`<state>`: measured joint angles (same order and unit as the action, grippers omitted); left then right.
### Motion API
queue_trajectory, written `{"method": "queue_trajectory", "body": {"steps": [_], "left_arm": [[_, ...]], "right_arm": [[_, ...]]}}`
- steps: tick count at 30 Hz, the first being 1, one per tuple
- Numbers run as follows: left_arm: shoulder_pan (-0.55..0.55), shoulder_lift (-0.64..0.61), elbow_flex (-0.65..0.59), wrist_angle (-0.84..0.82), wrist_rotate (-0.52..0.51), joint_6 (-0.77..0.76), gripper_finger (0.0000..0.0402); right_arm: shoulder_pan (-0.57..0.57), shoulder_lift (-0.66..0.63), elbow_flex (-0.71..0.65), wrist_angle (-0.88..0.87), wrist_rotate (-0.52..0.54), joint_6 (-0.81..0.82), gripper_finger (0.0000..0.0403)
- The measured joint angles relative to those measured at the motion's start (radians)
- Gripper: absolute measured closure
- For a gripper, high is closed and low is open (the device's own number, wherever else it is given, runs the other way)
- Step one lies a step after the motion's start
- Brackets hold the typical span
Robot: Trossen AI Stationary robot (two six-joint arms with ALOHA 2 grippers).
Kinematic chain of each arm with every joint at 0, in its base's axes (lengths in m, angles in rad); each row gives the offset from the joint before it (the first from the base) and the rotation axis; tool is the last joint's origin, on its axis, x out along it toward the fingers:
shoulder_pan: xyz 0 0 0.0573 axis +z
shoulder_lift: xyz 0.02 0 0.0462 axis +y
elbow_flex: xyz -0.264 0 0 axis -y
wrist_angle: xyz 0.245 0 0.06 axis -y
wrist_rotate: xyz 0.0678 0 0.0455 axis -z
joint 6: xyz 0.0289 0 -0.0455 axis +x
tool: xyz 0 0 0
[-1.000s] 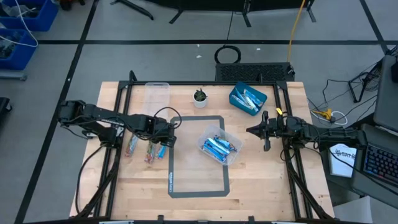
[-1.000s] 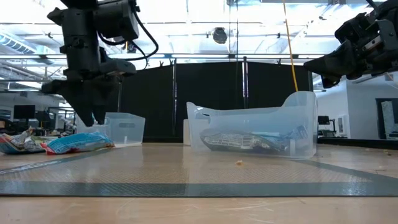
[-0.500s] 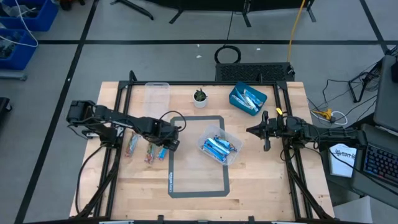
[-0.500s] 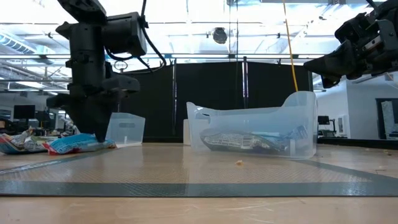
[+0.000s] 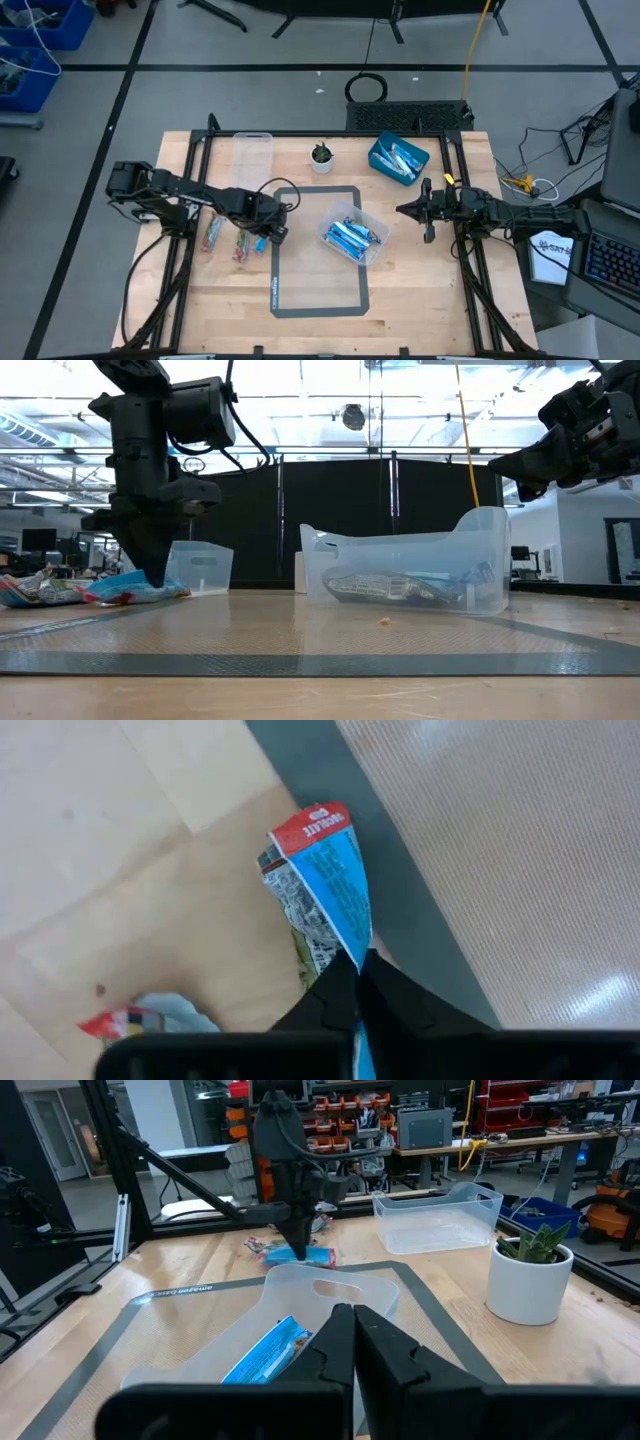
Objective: Pick and place Granola Bars by type
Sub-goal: Put the snack into the left bin
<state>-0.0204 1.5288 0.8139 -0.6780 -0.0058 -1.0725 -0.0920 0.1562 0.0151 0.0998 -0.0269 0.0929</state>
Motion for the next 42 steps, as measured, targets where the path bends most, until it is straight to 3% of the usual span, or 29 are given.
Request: {"method": "queue_trajectory", "body": {"steps": [6, 11, 15, 20, 23, 30, 34, 42], "left_arm": [[-0.006, 0.000, 0.005, 0.038, -0.070, 0.055, 0.0397], [-0.029, -0.042, 0.074, 0.034, -0.228, 0.165, 0.0399], [-0.047, -0.100, 0.146, 0.037, -0.445, 0.301, 0.0400], [-0.056, -0.178, 0.188, 0.040, -0.826, 0.459, 0.0400], [-0.029, -0.231, 0.180, 0.038, -0.963, 0.497, 0.0400], [0.157, -0.364, 0.085, 0.024, -0.944, 0.498, 0.0401], [0.288, -0.422, 0.018, 0.061, -0.839, 0.506, 0.0401], [0.511, -0.436, -0.117, 0.295, -0.561, 0.631, 0.0401]], "right_arm": [[0.000, 0.000, 0.000, 0.000, 0.000, 0.000, 0.0403], [0.000, 0.000, 0.000, 0.000, 0.000, 0.000, 0.0403], [0.000, 0.000, 0.000, 0.000, 0.000, 0.000, 0.0403], [0.000, 0.001, 0.000, 0.000, 0.000, 0.000, 0.0403], [0.000, 0.002, 0.000, 0.000, 0.000, 0.000, 0.0403], [0.000, 0.002, 0.000, -0.001, 0.000, 0.000, 0.0403], [0.000, 0.002, 0.000, -0.001, 0.000, 0.000, 0.0403], [0.000, 0.002, 0.000, 0.000, 0.000, 0.000, 0.0403]]}}
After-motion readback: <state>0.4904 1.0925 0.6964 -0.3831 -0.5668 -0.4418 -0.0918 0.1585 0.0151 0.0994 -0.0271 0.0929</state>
